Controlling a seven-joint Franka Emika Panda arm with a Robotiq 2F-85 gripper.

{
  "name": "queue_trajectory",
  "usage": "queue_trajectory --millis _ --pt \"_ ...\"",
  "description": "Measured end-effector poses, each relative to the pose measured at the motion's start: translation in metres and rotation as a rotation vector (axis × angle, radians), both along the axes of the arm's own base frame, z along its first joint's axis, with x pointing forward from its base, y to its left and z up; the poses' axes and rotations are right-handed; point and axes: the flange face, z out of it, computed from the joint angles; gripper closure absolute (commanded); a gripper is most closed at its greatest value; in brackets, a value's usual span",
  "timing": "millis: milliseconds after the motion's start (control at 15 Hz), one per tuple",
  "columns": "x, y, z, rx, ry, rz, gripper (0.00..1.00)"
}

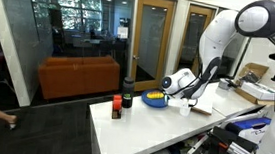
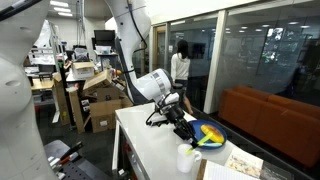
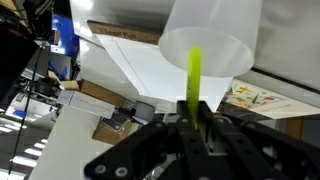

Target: Pick the marker and put it in the cup

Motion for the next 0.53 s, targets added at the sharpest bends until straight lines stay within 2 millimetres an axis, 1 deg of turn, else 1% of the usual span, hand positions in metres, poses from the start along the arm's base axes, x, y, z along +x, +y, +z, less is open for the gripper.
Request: queue_trajectory --millis 533 --pt "0.001 0.009 -0.013 0.002 0.005 0.013 0.97"
